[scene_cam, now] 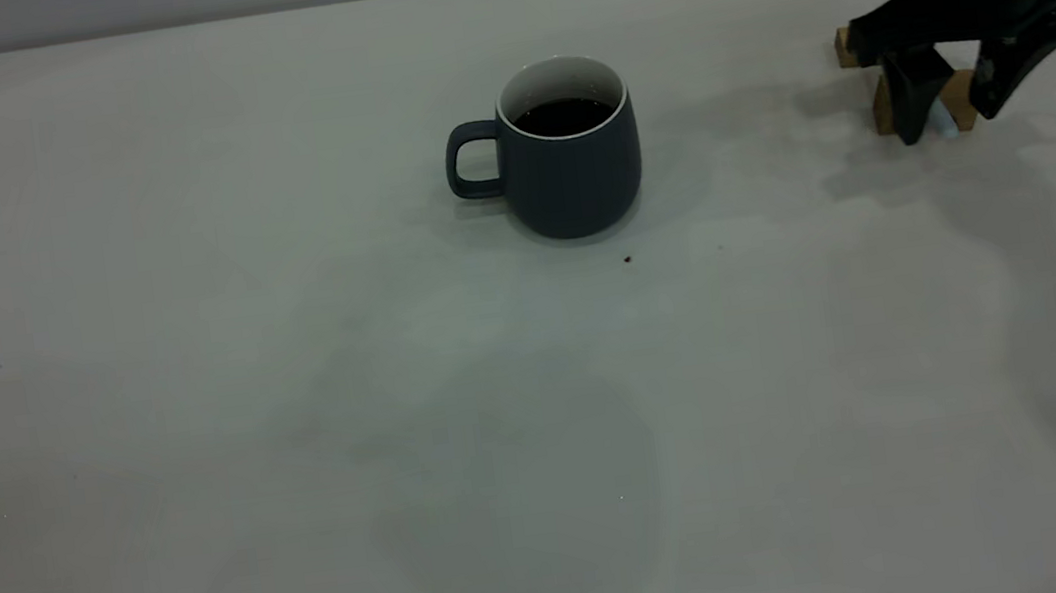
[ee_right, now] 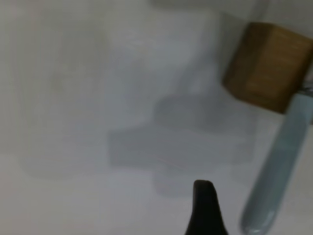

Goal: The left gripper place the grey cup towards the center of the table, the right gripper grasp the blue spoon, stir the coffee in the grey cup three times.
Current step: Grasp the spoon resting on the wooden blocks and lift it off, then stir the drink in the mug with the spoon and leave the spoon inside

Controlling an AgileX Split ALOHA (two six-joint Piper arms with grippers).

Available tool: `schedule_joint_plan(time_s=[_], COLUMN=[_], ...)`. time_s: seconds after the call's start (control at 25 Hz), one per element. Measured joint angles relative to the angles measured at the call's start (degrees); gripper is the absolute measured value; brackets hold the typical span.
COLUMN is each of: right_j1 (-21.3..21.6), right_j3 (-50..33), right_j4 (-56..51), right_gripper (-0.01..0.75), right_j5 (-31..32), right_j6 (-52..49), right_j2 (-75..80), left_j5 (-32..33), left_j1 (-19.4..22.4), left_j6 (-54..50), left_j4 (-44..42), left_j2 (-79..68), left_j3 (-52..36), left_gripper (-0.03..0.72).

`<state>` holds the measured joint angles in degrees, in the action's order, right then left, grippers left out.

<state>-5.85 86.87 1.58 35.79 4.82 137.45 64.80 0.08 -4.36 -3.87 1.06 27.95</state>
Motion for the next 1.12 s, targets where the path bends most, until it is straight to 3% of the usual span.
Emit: schedule_joint_plan(time_s=[0.24, 0.36, 0.44, 0.64, 0.88, 1.12], right_j1=[1.1, 1.1, 1.1, 1.1, 0.6, -1.4], right_j3=[0.0, 0.0, 0.0, 1.5, 7.0, 12.8], right_j4=[0.0, -0.2, -0.2, -0.2, -5.4, -19.2], right_gripper=[0.58, 0.527, 0.442, 0.134, 0.134, 0.134], right_j5=[-0.6, -1.7, -2.3, -1.6, 8.2, 24.0], right_j6=[-0.1, -0.1, -0.1, -0.1, -0.1, 0.2], right_j2=[1.4, 2.0, 2.4, 2.5, 0.0, -6.9], left_j5=[0.0, 0.0, 0.0, 0.0, 0.0, 0.0], left_j1=[0.0, 0.0, 0.0, 0.0, 0.0, 0.0], left_j6=[0.0, 0.0, 0.0, 0.0, 0.0, 0.0], left_j4=[0.0, 0.0, 0.0, 0.0, 0.0, 0.0], left_j2=[0.0, 0.0, 0.0, 0.0, 0.0, 0.0], left_j3=[0.0, 0.0, 0.0, 0.0, 0.0, 0.0], left_gripper=[0.351, 0.351, 0.351, 0.351, 0.351, 0.351])
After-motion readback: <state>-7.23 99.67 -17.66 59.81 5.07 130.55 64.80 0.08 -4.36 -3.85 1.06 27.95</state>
